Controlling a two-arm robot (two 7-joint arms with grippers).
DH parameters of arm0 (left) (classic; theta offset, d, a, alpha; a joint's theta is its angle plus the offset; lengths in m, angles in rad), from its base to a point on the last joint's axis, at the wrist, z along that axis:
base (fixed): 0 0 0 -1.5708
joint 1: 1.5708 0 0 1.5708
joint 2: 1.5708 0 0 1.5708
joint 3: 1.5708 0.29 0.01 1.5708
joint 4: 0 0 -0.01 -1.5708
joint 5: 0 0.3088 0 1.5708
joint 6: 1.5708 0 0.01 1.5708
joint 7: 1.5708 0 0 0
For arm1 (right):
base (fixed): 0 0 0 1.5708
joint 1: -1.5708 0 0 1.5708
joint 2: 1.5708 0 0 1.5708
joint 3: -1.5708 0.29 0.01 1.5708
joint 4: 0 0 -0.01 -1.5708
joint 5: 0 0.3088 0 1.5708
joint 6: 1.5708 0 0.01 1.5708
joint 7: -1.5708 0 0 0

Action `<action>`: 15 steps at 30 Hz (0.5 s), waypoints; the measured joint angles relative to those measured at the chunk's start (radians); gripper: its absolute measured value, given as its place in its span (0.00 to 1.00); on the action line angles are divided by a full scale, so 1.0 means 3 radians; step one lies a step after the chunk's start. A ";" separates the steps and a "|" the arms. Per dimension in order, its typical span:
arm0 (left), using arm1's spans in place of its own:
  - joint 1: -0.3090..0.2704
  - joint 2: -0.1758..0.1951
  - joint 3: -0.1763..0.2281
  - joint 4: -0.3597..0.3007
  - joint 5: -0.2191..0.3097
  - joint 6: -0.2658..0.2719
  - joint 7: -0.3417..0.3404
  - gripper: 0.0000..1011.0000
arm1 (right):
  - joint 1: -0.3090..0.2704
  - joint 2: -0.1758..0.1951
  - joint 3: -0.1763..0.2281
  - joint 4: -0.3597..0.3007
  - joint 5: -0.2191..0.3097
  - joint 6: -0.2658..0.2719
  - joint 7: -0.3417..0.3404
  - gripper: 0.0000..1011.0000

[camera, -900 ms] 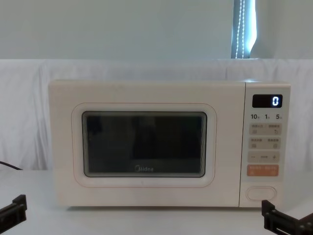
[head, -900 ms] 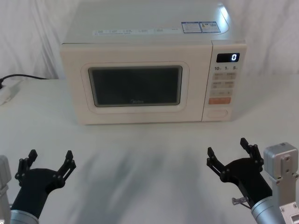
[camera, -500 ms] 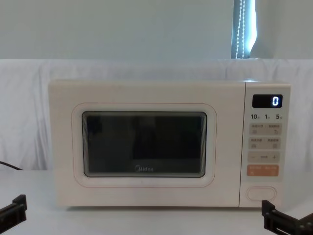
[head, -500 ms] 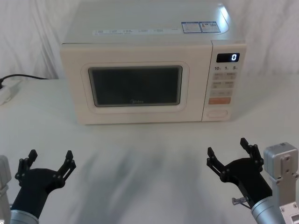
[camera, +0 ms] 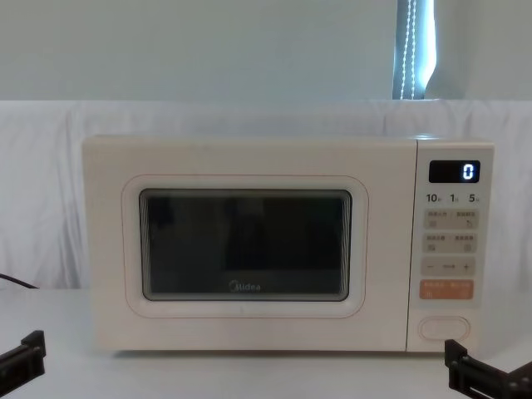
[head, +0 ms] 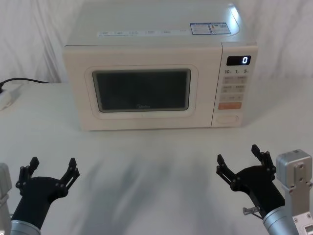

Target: Press the button to open the microwave door with one hand; close the microwave door with the other hand.

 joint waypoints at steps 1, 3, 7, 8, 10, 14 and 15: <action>0.0000 0.0000 0.0000 0.0000 0.0000 0.0000 0.0000 0.99 | 0.0000 0.0000 0.0000 0.0000 0.0000 0.0000 0.0000 0.99; 0.0000 0.0000 0.0000 0.0000 0.0000 0.0000 0.0000 0.99 | 0.0000 0.0000 0.0000 0.0000 0.0000 0.0000 0.0000 0.99; 0.0000 0.0000 0.0000 0.0000 0.0000 0.0000 0.0000 0.99 | 0.0000 0.0000 0.0000 0.0000 0.0000 0.0000 0.0000 0.92; 0.0000 0.0000 0.0000 0.0000 0.0000 0.0000 0.0000 0.99 | 0.0000 0.0000 0.0000 0.0000 0.0000 0.0000 0.0000 0.89; 0.0000 0.0000 0.0000 0.0000 0.0000 0.0000 0.0000 0.99 | 0.0000 0.0000 0.0000 0.0000 0.0000 0.0000 0.0000 0.86; 0.0000 0.0000 0.0000 0.0000 0.0000 0.0000 0.0000 0.99 | 0.0000 0.0000 0.0000 0.0000 0.0000 0.0000 0.0000 0.76; 0.0000 0.0000 0.0000 0.0000 0.0000 0.0000 0.0000 0.99 | 0.0000 0.0000 0.0000 0.0000 0.0000 0.0000 0.0000 0.71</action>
